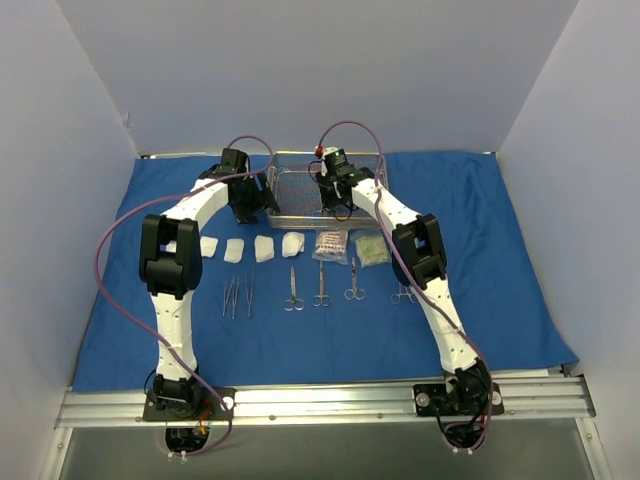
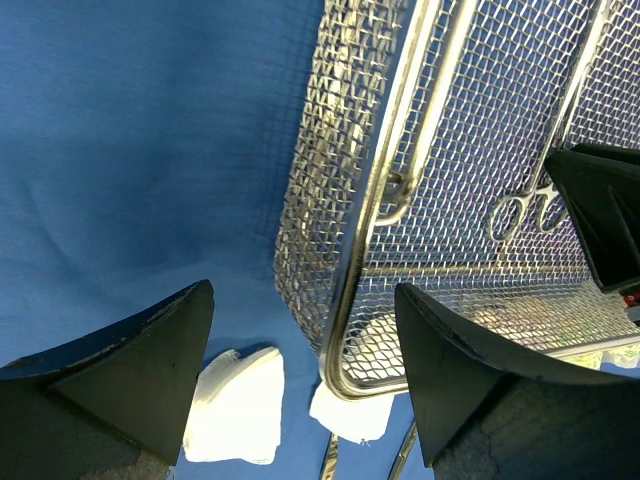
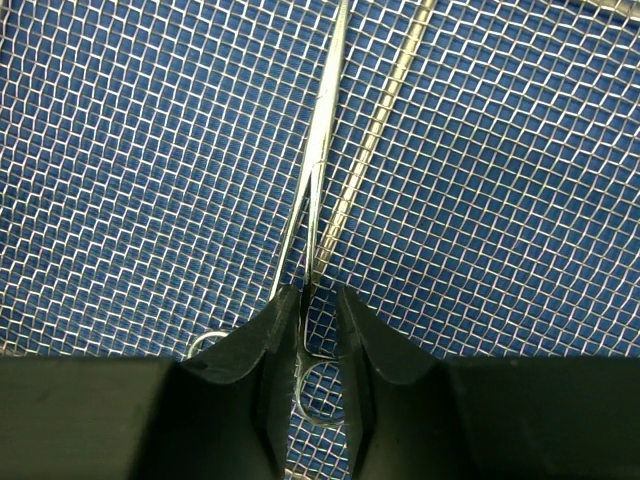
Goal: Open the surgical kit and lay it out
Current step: Pick up the medical item from the container.
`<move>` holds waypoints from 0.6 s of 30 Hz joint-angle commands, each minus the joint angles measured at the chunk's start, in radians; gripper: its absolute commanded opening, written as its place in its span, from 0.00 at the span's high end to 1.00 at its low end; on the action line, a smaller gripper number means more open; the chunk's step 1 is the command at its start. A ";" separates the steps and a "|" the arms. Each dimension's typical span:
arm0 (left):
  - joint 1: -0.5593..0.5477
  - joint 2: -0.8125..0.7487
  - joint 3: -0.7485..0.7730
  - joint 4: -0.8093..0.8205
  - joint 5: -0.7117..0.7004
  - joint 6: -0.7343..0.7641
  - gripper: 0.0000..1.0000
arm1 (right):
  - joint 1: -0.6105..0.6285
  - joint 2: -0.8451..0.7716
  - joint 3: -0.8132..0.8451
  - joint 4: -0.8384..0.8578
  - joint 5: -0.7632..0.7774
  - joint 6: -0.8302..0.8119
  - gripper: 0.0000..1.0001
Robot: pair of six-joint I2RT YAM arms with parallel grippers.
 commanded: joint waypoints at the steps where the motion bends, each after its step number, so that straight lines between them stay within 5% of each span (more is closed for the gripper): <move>1: 0.012 0.006 0.044 0.023 0.015 0.001 0.18 | -0.040 0.091 -0.046 -0.179 0.000 0.024 0.82; 9: 0.014 0.011 0.061 0.022 0.008 -0.009 0.18 | -0.053 0.107 -0.036 -0.274 0.173 -0.022 0.89; 18: 0.014 0.005 0.066 0.022 0.003 -0.013 0.18 | -0.063 0.113 -0.108 -0.281 0.044 -0.071 0.98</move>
